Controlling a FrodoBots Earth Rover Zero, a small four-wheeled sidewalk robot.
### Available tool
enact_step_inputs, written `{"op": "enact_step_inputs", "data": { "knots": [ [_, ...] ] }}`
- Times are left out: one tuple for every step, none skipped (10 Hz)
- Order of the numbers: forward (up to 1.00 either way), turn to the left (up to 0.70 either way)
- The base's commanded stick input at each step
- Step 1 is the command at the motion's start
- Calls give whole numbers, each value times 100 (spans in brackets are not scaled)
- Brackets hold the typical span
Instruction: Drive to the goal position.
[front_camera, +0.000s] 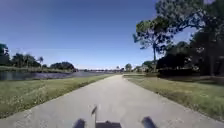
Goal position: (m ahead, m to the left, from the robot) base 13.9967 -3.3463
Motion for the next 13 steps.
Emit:
{"op": "enact_step_inputs", "data": {
  "knots": [
    [85,0],
    [85,0],
    [85,0],
    [85,0],
    [85,0],
    [85,0],
    [85,0],
    [85,0],
    [85,0],
    [85,0],
    [85,0],
    [85,0],
    [85,0]
  ]
}}
